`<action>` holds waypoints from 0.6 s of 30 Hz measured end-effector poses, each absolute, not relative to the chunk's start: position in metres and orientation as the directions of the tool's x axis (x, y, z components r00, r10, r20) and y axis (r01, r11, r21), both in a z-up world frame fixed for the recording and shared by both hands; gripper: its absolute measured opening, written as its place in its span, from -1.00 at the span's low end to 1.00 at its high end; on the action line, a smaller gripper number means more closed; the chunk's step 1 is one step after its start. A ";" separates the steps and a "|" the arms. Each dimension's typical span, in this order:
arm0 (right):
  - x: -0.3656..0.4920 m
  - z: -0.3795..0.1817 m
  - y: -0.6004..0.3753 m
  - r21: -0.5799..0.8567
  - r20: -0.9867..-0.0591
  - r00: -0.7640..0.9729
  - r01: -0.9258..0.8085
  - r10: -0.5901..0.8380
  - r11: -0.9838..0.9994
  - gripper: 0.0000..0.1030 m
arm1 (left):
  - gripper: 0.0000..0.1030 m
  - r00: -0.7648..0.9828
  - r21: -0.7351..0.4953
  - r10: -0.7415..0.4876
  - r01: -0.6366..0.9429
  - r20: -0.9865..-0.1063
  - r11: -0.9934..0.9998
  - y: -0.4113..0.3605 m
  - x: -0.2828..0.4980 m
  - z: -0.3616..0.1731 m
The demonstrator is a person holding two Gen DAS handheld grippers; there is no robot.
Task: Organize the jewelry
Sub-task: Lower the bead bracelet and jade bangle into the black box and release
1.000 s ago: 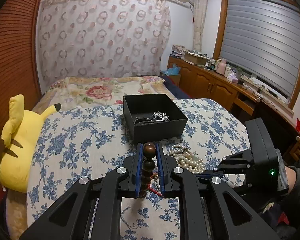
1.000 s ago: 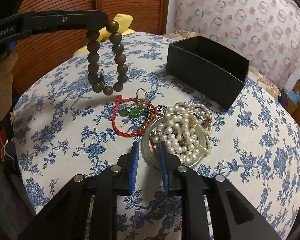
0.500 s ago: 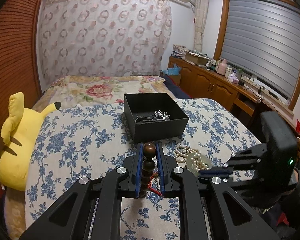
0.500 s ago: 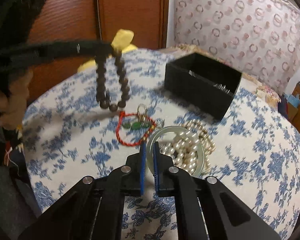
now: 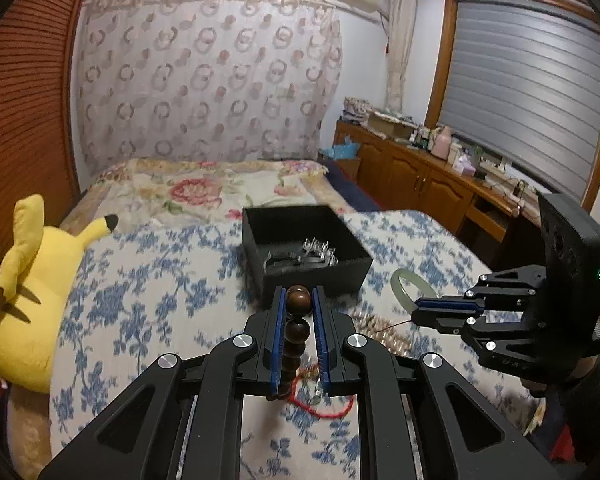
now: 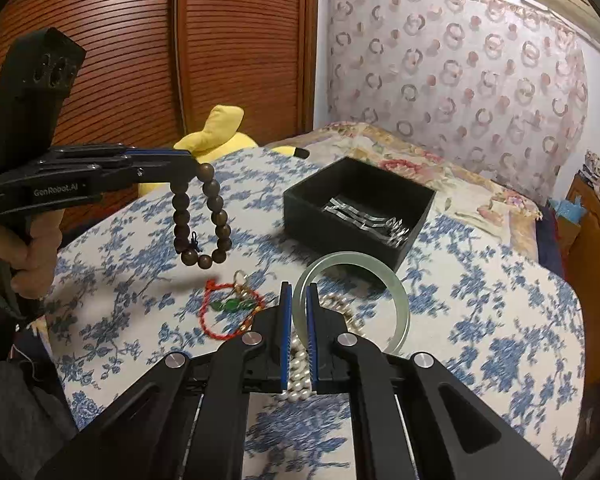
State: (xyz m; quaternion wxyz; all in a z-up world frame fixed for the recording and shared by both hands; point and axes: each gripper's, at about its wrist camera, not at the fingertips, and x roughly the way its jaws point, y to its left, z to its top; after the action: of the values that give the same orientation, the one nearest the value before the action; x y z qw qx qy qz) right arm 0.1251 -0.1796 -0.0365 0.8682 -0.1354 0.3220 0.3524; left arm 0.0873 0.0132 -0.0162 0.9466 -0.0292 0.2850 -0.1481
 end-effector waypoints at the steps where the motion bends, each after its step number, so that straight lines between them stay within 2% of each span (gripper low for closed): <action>1: 0.128 -0.032 -0.181 -0.010 -0.650 0.550 -0.697 0.525 0.717 -0.84 | -0.76 0.796 -0.139 -0.299 0.267 -0.525 0.954 0.013 0.090 -0.012; 10: 0.159 -0.012 -0.184 -0.041 -0.625 0.579 -0.694 0.524 0.719 -0.84 | -0.76 0.816 -0.117 -0.317 0.299 -0.483 0.947 -0.001 0.125 0.023; 18: 0.190 -0.006 -0.183 -0.037 -0.611 0.580 -0.702 0.540 0.712 -0.84 | -0.76 0.799 -0.123 -0.333 0.315 -0.500 0.941 -0.011 0.177 0.027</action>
State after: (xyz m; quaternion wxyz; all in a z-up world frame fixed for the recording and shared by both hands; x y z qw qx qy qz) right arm 0.1904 -0.1828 -0.0058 0.8778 -0.1387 0.2919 0.3535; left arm 0.1771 -0.0114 0.0265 0.9483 -0.0169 0.2669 -0.1707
